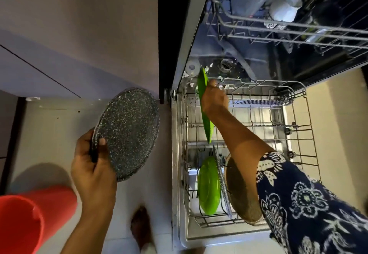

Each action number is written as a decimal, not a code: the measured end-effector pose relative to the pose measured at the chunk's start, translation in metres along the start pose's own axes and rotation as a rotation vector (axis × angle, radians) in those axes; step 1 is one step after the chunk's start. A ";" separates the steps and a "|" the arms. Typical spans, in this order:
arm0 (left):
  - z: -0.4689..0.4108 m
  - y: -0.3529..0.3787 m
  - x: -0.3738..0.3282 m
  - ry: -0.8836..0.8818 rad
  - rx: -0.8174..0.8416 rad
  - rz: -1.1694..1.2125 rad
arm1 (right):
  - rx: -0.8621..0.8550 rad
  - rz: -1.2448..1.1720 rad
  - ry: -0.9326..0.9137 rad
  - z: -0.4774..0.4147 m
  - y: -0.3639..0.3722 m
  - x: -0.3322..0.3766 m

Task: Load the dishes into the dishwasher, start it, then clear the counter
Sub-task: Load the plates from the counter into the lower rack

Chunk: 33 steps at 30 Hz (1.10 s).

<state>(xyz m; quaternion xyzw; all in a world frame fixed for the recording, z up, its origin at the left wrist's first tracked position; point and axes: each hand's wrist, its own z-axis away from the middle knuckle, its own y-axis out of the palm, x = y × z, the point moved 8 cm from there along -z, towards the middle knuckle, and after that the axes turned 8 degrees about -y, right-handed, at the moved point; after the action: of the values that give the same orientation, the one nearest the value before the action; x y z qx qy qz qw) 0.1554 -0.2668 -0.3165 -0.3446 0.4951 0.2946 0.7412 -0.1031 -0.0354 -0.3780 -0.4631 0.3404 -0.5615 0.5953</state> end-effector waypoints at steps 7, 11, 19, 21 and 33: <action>-0.004 0.001 0.004 -0.019 0.028 0.106 | 0.007 -0.058 0.019 0.000 0.027 0.002; -0.008 -0.001 0.011 -0.028 0.060 0.076 | 0.024 0.022 0.003 0.000 0.038 0.015; -0.014 -0.009 0.016 -0.026 0.073 0.079 | 0.051 0.037 0.026 0.013 0.067 0.019; -0.017 -0.008 0.015 -0.016 0.091 0.074 | 0.089 0.017 0.030 0.009 0.072 0.021; -0.029 0.006 0.021 -0.014 0.187 0.065 | 0.334 -0.140 0.123 -0.018 0.094 0.006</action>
<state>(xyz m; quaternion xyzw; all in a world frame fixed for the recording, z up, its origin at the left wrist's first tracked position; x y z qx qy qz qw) 0.1426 -0.2847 -0.3452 -0.2555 0.5263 0.2734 0.7635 -0.0857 -0.0495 -0.4709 -0.3451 0.2454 -0.6775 0.6014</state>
